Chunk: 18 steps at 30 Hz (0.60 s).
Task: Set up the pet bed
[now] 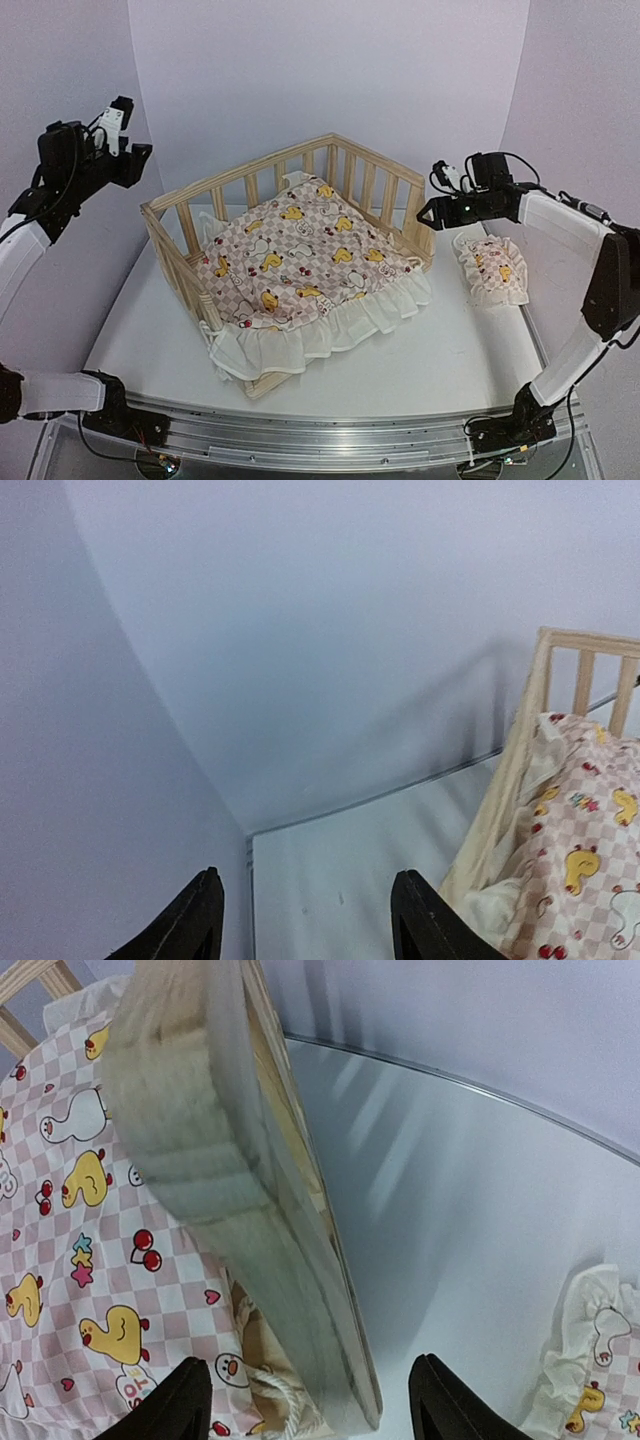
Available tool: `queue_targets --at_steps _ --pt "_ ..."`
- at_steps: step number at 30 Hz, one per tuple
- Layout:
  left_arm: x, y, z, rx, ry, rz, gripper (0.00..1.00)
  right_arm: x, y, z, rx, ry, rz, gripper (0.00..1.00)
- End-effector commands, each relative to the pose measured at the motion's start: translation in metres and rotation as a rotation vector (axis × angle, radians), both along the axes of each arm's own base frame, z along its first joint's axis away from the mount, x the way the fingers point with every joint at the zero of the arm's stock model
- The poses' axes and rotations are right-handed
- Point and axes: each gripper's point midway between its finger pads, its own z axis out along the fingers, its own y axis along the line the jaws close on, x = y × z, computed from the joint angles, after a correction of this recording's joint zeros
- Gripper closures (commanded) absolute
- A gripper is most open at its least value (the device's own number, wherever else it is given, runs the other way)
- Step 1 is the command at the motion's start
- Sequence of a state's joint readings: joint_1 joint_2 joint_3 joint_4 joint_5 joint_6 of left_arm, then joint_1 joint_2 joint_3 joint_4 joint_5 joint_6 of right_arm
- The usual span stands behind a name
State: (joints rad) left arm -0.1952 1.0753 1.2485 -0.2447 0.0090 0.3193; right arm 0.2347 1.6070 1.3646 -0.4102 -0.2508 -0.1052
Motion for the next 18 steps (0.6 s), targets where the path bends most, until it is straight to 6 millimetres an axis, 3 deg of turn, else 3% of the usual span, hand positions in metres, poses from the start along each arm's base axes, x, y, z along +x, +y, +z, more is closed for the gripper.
queue_targets --at_steps 1,5,9,11,14,18 --pt "-0.015 0.060 -0.075 -0.049 0.258 0.215 0.42 0.016 0.026 0.001 0.096 -0.062 0.093 0.38" --pt "-0.035 0.075 -0.100 -0.155 0.335 0.290 0.44 0.014 0.032 -0.005 0.140 -0.021 0.105 0.55" --pt "-0.042 0.072 -0.153 -0.218 0.475 0.306 0.45 0.001 0.030 -0.007 0.157 0.000 0.084 0.70" --pt "-0.041 0.066 -0.170 -0.233 0.509 0.282 0.47 -0.009 0.028 -0.008 0.152 0.003 0.068 0.75" --pt "-0.029 0.049 -0.172 -0.263 0.519 0.185 0.48 -0.029 0.028 -0.011 0.118 -0.008 0.061 0.80" --pt "0.002 0.035 -0.166 -0.262 0.511 0.103 0.50 -0.052 0.028 -0.007 0.068 -0.044 0.011 0.87"
